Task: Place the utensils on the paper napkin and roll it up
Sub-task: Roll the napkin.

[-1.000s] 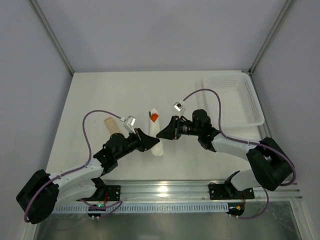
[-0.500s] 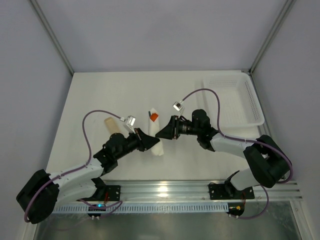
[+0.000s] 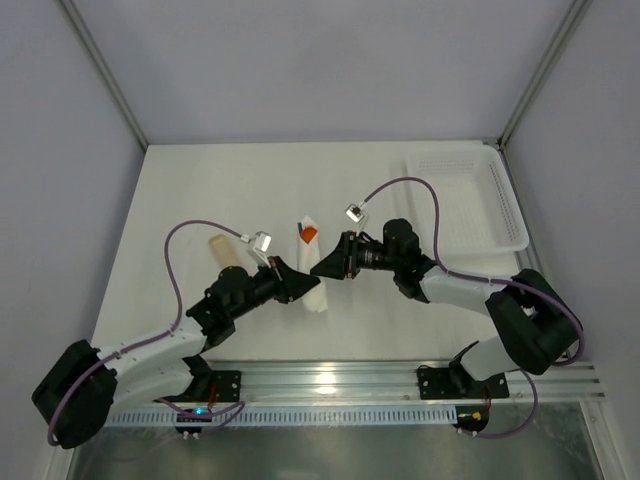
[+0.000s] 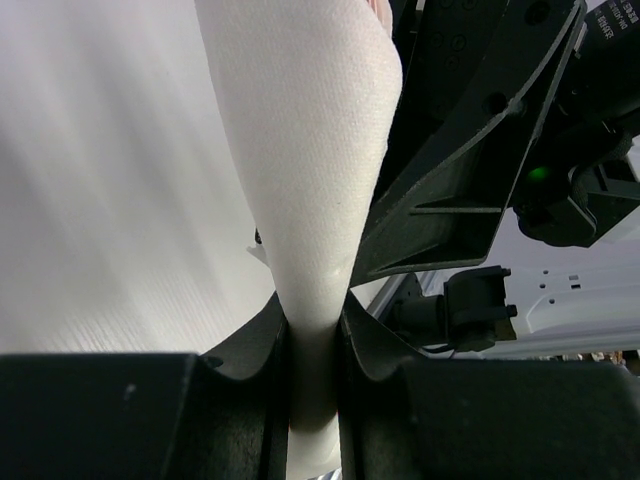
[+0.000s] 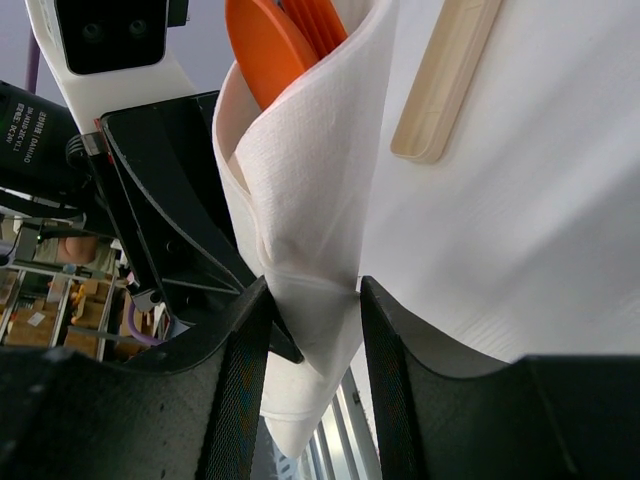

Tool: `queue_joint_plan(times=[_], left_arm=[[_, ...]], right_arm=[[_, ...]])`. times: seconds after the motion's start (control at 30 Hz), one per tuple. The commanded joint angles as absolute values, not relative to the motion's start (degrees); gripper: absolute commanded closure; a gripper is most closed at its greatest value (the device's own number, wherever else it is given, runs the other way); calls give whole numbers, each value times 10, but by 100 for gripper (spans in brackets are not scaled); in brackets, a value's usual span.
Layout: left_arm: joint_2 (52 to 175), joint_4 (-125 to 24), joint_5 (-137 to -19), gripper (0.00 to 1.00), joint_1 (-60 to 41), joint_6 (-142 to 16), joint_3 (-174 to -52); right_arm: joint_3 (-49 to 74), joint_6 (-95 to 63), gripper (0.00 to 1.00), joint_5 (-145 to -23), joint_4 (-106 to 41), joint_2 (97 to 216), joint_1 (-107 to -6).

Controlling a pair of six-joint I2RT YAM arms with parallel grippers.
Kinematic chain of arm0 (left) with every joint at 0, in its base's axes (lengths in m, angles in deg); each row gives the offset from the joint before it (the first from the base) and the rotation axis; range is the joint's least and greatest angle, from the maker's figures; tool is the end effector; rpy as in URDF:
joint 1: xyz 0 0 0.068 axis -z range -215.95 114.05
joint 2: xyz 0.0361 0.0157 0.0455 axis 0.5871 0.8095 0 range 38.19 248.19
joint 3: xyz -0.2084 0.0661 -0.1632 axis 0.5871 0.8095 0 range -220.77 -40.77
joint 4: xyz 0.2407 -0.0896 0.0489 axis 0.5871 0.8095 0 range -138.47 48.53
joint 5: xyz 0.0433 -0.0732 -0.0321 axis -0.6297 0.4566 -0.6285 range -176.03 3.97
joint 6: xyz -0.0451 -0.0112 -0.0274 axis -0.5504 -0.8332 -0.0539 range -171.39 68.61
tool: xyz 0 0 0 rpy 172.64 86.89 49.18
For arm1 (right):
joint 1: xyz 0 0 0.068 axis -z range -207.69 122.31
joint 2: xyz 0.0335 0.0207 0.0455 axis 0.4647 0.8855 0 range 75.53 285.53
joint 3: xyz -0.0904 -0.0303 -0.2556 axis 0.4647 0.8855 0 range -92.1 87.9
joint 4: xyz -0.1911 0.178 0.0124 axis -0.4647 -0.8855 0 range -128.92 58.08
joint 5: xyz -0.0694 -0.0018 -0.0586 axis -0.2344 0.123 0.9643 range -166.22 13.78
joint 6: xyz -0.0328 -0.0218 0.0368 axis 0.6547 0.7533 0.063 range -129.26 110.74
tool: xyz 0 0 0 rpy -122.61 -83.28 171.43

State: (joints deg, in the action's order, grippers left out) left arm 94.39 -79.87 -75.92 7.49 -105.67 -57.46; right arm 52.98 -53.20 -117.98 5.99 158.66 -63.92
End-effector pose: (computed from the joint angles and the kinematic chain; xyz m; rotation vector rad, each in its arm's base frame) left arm 0.1470 -0.1478 0.2079 -0.0349 1.9273 -1.3675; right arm 0.2242 0.1937 0.2149 -0.4812 1.9582 1.5935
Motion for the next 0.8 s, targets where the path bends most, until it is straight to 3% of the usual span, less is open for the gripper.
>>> queue_joint_plan(times=[0.0,0.2,0.43,0.53,0.63,0.67,0.77], left_arm=[[947,-850,-748,100,77,-1063,-578],[953,-857,-743,100,77,-1065,-578],[952,-850,-743,100,77,-1063,-580],[951,-844,-744,99,77,-1062,-581],[947,-835,-749,83,77,-1060,-580],[944,-831,-750,73,77,-1057,-580],[929,-809,-758,55,77,-1052,-578]], right_arm=[[516,-521,55,-1181,96,1583,-643],[513,-537,57,-1182,120,1586,-643],[527,-558,72,-1205,175,1591,-643],[531,-556,87,-1203,172,1588,-644],[530,-551,96,-1199,163,1585,-643],[531,-550,96,-1197,161,1584,-643],[530,-541,96,-1191,146,1577,-643]])
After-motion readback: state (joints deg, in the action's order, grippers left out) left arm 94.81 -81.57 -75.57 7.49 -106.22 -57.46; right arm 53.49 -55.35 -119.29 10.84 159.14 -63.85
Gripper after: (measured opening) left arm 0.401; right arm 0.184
